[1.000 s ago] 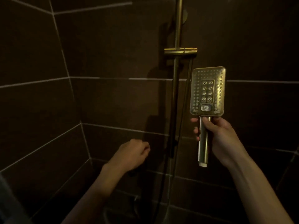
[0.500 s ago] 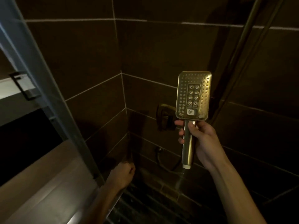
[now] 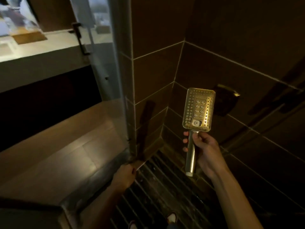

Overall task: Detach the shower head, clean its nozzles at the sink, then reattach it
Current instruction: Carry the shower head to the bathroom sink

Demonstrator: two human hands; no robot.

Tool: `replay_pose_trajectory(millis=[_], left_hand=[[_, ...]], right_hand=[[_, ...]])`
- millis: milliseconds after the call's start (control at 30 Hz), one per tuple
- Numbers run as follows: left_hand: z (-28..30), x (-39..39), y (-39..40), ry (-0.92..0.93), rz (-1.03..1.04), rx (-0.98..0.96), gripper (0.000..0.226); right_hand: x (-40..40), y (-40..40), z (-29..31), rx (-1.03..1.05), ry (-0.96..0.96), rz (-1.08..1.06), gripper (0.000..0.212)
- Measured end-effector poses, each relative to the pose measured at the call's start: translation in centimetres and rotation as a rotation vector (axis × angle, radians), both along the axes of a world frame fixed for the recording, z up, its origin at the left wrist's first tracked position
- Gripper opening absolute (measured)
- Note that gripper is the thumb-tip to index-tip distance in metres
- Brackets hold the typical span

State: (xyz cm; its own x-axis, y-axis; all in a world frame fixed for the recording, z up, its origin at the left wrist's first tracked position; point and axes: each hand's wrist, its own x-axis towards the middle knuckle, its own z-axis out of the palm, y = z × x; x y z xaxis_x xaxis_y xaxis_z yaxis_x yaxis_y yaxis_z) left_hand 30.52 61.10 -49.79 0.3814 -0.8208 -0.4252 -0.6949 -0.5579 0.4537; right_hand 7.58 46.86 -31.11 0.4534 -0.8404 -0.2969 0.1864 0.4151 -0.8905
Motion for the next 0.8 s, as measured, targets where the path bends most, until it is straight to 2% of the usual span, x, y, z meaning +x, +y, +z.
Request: replay_pose_trajectory(millis=[167,333,400,500,600,800], left_hand=[[-1.7,2.1,5.1,0.074,0.166,-0.022,0.024],[-9.9,6.0,9.1,0.078,0.350,0.008,0.041],[-8.2,6.2,9.7,0.080,0.423,-0.014,0.039],[-2.0,5.7,9.8,0.075,0.528,-0.054,0.026],[0.3,6.8,10.5,0.027,0.606,-0.076,0.021],[4.4,10.3,11.7,-0.197,0.726,-0.140,0.019]], right_hand=[[4.4,2.1,-2.5,0.106,0.032,0.137,0.032],[9.0,2.6,-4.1,0.195,0.038,0.258,0.031],[10.9,2.5,-4.5,0.219,0.052,0.314,0.031],[13.7,2.1,-4.9,0.245,0.075,0.404,0.027],[16.7,1.4,-5.2,0.227,0.079,0.492,0.029],[22.7,0.4,-4.9,0.219,0.036,0.638,0.027]])
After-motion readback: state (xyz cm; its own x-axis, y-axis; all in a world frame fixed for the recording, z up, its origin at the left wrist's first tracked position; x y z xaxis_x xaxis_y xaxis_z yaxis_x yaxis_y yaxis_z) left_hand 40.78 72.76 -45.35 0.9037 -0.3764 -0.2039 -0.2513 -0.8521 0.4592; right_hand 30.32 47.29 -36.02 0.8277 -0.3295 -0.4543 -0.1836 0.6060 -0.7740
